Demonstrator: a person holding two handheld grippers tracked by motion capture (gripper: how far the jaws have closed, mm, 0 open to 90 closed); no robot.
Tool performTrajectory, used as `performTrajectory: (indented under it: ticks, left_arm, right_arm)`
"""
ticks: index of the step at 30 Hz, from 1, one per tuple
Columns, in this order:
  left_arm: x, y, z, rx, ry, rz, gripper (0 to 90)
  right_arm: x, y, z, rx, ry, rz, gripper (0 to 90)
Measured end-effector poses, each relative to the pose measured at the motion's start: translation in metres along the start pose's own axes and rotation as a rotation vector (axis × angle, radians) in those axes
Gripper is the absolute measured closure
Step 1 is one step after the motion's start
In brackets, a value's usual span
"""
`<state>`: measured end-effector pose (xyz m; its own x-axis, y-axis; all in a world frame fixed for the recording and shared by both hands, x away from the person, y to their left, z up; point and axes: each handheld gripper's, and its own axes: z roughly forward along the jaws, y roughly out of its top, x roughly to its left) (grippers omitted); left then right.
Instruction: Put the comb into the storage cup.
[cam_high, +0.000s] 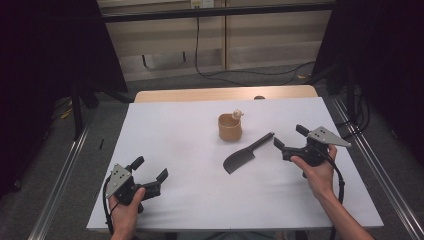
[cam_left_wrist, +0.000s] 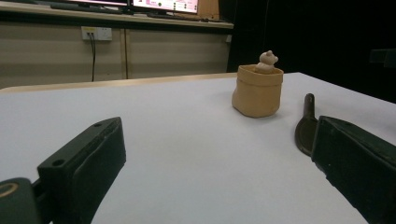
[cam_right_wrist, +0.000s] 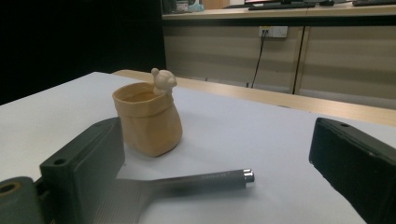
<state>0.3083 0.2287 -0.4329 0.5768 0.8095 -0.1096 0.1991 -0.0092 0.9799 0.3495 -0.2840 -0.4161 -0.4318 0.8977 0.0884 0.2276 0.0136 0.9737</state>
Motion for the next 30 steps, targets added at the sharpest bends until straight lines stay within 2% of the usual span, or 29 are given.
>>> performTrajectory:
  ticks: [5, 14, 16, 19, 23, 25, 26, 30]
  left_arm:
    - [0.0, 0.0, 0.0, -0.002, 0.003, -0.003, 3.0]
    - [-0.003, 0.001, -0.001, -0.005, -0.004, 0.004, 2.9]
    - [-0.004, 0.001, -0.001, -0.006, -0.006, 0.001, 3.0]
    - [-0.005, 0.001, -0.001, -0.004, 0.006, 0.019, 2.9]
    - [-0.004, 0.001, -0.001, -0.001, 0.008, 0.006, 2.9]
    - [-0.004, 0.001, 0.0, 0.003, 0.006, 0.0, 2.9]
    - [-0.004, 0.001, 0.0, 0.004, 0.006, 0.003, 2.9]
    - [-0.005, 0.002, -0.001, -0.001, 0.004, 0.015, 2.9]
  right_arm:
    - [-0.001, 0.003, 0.009, -0.007, -0.001, 0.006, 3.5]
    - [-0.002, 0.017, 0.024, -0.018, -0.008, -0.016, 4.5]
    - [-0.003, 0.021, 0.028, -0.027, -0.009, -0.031, 5.6]
    - [-0.005, 0.031, 0.033, -0.048, -0.018, -0.048, 6.6]
    - [-0.006, 0.035, 0.04, -0.044, -0.02, -0.058, 6.8]
    - [-0.007, 0.037, 0.046, -0.033, -0.025, -0.087, 8.5]
    - [-0.009, 0.036, 0.054, -0.032, -0.035, -0.079, 9.1]
    - [-0.011, 0.033, 0.064, -0.011, -0.039, -0.072, 12.9]
